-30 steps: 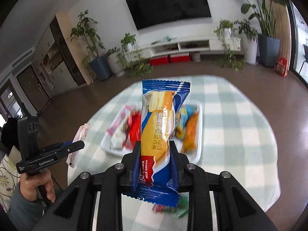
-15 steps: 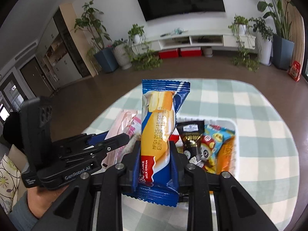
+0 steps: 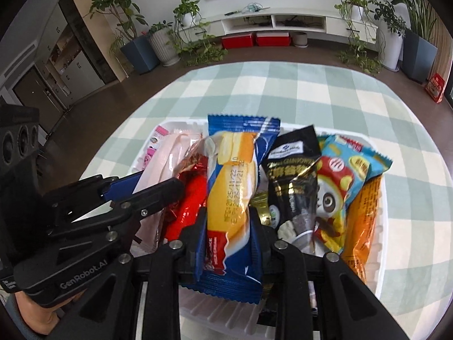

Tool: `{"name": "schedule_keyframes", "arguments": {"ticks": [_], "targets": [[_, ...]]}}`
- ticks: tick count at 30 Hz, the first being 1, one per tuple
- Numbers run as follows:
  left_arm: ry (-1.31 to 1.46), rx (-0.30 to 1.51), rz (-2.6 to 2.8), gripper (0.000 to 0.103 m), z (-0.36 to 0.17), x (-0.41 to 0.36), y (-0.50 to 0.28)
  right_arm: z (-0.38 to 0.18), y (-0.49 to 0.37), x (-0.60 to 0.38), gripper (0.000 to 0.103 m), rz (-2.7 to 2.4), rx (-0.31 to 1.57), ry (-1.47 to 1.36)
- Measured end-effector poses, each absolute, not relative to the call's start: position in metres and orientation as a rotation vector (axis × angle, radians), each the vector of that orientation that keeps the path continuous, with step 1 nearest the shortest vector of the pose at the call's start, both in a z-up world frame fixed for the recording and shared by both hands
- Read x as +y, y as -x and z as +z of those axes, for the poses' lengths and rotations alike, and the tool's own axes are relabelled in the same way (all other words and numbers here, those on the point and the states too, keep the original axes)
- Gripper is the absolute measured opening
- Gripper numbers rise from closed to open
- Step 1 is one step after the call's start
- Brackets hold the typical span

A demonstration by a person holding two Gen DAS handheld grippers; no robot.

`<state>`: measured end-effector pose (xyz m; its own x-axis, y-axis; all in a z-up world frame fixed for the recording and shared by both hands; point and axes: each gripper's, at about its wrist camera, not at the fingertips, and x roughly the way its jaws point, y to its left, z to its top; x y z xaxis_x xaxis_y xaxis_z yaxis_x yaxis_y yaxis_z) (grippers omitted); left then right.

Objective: Organize snacks
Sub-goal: 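Carry both snacks over the tray and open both tools to drop them, then withdraw both tools from the tray toward the candy and seaweed bags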

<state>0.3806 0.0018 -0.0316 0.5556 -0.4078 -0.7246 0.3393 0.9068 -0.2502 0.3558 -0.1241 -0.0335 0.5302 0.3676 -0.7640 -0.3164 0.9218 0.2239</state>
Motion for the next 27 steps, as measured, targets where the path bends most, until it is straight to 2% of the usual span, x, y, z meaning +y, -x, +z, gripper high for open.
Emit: {"name": "schedule_keyframes", "arguments": {"ticks": [11, 18, 20, 22, 27], "targets": [[0.086, 0.873, -0.438, 0.029, -0.036, 0.001, -0.384, -0.037, -0.36, -0.133, 0.031, 0.392, 0.925, -0.091], [0.093, 0.835, -0.406, 0.045, -0.025, 0.008, -0.378, -0.026, -0.351, -0.135, 0.038, 0.394, 0.878, -0.09], [0.094, 0.825, -0.4, 0.053, -0.021, 0.01, -0.374, -0.021, -0.347, -0.136, 0.039, 0.394, 0.863, -0.091], [0.102, 0.812, -0.398, 0.061, -0.017, 0.014, -0.37, -0.017, -0.342, -0.139, 0.043, 0.392, 0.848, -0.099], [0.125, 0.776, -0.389, 0.081, -0.004, 0.022, -0.352, -0.001, -0.325, -0.151, 0.068, 0.401, 0.793, -0.142]]}}
